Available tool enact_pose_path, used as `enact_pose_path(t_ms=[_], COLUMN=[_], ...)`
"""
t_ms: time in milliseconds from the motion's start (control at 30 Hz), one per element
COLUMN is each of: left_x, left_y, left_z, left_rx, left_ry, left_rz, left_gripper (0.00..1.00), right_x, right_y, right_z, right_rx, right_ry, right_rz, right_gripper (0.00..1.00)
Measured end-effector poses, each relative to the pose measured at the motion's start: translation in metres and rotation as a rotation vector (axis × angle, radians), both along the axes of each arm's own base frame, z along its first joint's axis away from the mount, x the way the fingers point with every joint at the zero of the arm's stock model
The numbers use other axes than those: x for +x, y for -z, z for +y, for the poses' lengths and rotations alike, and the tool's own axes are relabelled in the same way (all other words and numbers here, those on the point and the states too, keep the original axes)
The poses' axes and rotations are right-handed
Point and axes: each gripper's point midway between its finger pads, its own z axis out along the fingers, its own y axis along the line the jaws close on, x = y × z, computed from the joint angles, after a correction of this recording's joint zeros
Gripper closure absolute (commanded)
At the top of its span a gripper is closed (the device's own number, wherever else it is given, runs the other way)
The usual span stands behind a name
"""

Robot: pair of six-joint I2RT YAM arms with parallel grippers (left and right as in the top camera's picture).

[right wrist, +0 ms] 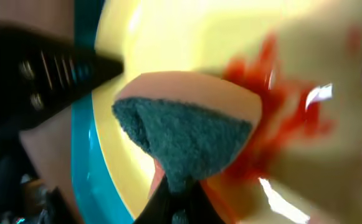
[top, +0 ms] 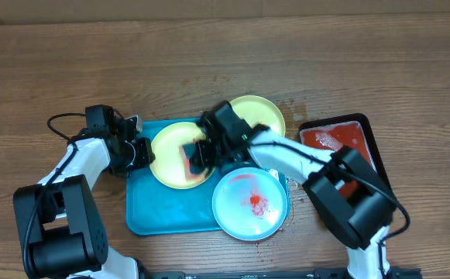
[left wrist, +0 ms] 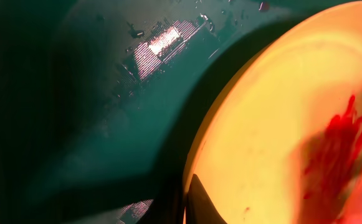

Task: Clean dirty plates on tray and stack at the side
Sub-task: 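Carry the sponge left over the held yellow plate, then scrub the left yellow plate with the sponge in the right gripper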

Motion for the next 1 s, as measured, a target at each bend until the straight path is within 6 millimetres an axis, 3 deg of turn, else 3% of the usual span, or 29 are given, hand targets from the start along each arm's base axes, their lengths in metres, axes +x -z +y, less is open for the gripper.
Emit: enact_pose_path(t_ms=[167,233,467,667,1000], left_x=[0.0,0.0,0.0,-0.001,-0.001], left_y=[0.0,0.0,0.0,0.0,0.0], left_z=[0.0,0.0,0.0,0.0,0.0], left_rx=[0.0,0.0,0.0,0.0,0.002], left_ry=[0.0,0.0,0.0,0.0,0.0], left_rz=[0.002,0.002,0.002,0.003,0.006], left_gripper=[0.95,0.96,0.96,0.95,0.95], right_x=[0.042,0.049,0.023,0.003,-0.009], right_y=[-0.045,-0.054,-0.015,0.022,0.025], right_z=[0.024,0.027,0.008,0.016,0.036], right_rx=[0.007,-0.004,-0.218,-0.304,-0.245], right_ry=[0.007,0.015,-0.001,-0.055,-0.128], right_rz=[-0.169,-0.213,-0.169,-0.169,-0.18], right_gripper=[0.96,0.96,0.96,0.96,0.96])
